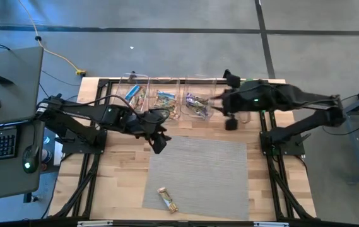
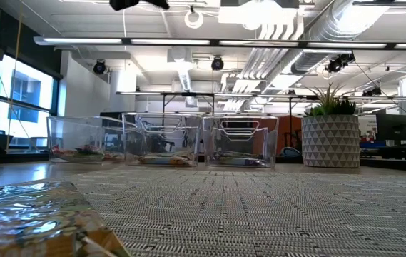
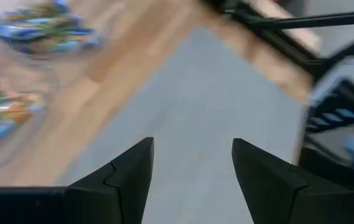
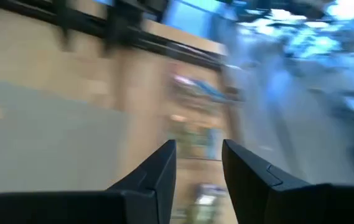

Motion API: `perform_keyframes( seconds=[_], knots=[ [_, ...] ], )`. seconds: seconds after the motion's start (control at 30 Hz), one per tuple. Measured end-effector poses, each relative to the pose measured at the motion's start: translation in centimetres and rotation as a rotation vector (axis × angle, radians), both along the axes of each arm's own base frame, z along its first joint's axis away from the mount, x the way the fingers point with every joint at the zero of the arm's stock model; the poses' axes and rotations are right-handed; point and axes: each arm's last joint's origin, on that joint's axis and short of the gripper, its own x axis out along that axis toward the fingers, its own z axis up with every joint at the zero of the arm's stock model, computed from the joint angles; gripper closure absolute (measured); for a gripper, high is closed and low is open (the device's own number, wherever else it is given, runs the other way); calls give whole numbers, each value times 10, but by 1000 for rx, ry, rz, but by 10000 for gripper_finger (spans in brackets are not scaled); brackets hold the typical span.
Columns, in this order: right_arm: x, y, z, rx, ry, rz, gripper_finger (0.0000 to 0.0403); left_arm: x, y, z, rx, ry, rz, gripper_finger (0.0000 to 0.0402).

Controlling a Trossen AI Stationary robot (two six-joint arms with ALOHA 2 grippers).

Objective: Pick and place Granola Bars by type
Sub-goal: Put the yellow granola bar into the middle transparent bin

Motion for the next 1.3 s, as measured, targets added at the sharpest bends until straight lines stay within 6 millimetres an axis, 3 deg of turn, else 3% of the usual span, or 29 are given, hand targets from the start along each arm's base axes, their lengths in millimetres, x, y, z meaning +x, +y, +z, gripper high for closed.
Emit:
perform_keyframes(
  seconds=[0.1,0.27,0.57,0.83,1.07,1.13,1.3],
  knots=[
    [-10,5,0,110,28,120,289,5,-3,0,-60,-22,-53,193],
    [-10,10,-9,244,119,258,289,11,-6,0,-111,-49,-105,193],
    [4,6,-24,220,218,87,289,18,-4,1,-44,-105,-20,193],
    [21,8,-37,257,278,163,289,30,2,2,84,-178,81,193],
    [33,12,-49,307,346,299,289,51,4,-17,43,-132,5,193],
    [36,13,-53,325,365,298,289,49,3,-28,22,-39,-37,193],
    [38,12,-57,287,396,308,289,66,-4,-55,-78,52,-88,193]
  ],
)
